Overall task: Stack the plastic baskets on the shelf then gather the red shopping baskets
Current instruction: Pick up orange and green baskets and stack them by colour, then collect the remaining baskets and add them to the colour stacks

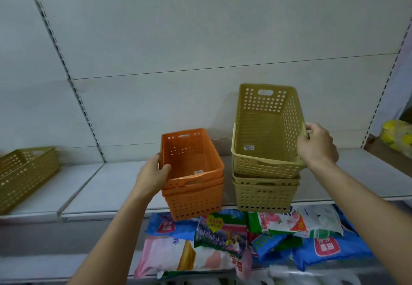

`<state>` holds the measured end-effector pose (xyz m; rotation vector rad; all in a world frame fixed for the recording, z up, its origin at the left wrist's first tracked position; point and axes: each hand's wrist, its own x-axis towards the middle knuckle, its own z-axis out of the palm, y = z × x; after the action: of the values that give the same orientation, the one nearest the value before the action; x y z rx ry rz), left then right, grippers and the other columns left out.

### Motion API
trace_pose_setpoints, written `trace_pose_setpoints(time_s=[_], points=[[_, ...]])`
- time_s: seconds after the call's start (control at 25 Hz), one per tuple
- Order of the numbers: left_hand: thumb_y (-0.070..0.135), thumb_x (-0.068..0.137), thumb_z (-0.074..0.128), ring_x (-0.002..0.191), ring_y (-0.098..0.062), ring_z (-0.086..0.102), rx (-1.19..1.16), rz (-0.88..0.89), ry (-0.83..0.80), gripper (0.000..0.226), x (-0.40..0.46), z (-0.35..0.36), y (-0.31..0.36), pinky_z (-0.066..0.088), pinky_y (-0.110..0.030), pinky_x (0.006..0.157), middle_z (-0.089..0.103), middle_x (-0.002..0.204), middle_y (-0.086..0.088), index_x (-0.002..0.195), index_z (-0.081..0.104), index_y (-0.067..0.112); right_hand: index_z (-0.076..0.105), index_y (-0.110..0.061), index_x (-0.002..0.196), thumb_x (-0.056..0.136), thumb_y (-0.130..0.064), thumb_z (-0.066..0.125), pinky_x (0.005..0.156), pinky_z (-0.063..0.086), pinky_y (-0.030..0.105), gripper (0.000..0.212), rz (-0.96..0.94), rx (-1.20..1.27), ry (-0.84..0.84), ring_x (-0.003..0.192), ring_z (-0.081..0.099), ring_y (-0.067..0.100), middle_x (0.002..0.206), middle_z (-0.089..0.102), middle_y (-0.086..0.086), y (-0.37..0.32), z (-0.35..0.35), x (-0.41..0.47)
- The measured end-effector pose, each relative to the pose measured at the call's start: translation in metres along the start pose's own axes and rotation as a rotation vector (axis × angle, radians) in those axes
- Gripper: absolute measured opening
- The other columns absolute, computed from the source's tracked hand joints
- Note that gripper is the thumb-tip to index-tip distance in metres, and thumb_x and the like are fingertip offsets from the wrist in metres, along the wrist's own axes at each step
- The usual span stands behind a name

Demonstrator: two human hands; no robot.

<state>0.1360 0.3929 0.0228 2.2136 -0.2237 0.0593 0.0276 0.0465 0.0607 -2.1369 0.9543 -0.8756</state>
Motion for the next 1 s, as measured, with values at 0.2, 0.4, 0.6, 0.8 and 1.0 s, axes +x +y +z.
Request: trace_pose_setpoints(time_s=[0.2, 0.4, 0.6, 0.8, 1.0], points=[[0.041, 0.099, 0.045, 0.146, -0.021, 0.03, 0.334, 0.266, 0.004, 0.052, -0.049, 0.023, 0.011, 0.022, -0.051, 0.119, 0.042, 0.154, -0.001, 0.147, 0.039, 0.021, 0.058, -0.016, 0.124, 0.094, -0.016, 0.041, 0.079, 0.046, 0.038, 0.034, -0.055, -0.023, -0.191, 0.096, 0.059, 0.035, 0.115, 0.066, 0.014, 0.012, 0.016, 0.002], [0.045, 0.1, 0.04, 0.151, -0.017, 0.015, 0.508, 0.293, -0.058, 0.053, -0.073, 0.041, 0.012, 0.001, -0.049, 0.122, 0.032, 0.159, 0.004, 0.15, 0.033, 0.028, 0.058, -0.015, 0.12, 0.091, -0.028, 0.04, 0.084, 0.048, 0.041, 0.036, -0.122, -0.072, -0.424, 0.101, 0.055, 0.03, 0.119, 0.059, 0.016, 0.032, 0.017, -0.024], [0.049, 0.101, 0.031, 0.148, -0.016, 0.024, 0.417, 0.263, 0.065, 0.054, -0.13, 0.039, 0.001, 0.015, -0.049, 0.121, 0.039, 0.156, 0.003, 0.15, 0.033, 0.025, 0.044, -0.019, 0.141, 0.095, -0.03, 0.047, 0.113, 0.022, 0.044, 0.047, -0.498, -0.15, -0.377, 0.142, 0.025, 0.025, 0.155, 0.032, 0.006, 0.022, 0.007, -0.117], [0.055, 0.095, 0.03, 0.119, -0.019, 0.057, 0.336, 0.289, 0.219, 0.057, -0.189, 0.028, -0.035, 0.041, -0.045, 0.105, 0.066, 0.127, 0.004, 0.134, 0.056, 0.023, 0.052, -0.02, 0.134, 0.091, -0.023, 0.056, 0.108, 0.031, 0.034, 0.043, -0.753, 0.04, -0.463, 0.131, 0.043, 0.018, 0.143, 0.049, 0.0, 0.012, 0.025, -0.218], [0.046, 0.096, 0.042, 0.101, -0.017, 0.066, 0.261, 0.217, 0.304, 0.044, -0.22, -0.028, -0.109, 0.052, -0.034, 0.085, 0.072, 0.113, 0.004, 0.126, 0.062, 0.022, 0.056, -0.023, 0.129, 0.089, -0.027, 0.051, 0.1, 0.038, 0.027, 0.04, -0.806, 0.181, -0.604, 0.122, 0.048, 0.009, 0.131, 0.056, -0.01, -0.023, 0.077, -0.31]])
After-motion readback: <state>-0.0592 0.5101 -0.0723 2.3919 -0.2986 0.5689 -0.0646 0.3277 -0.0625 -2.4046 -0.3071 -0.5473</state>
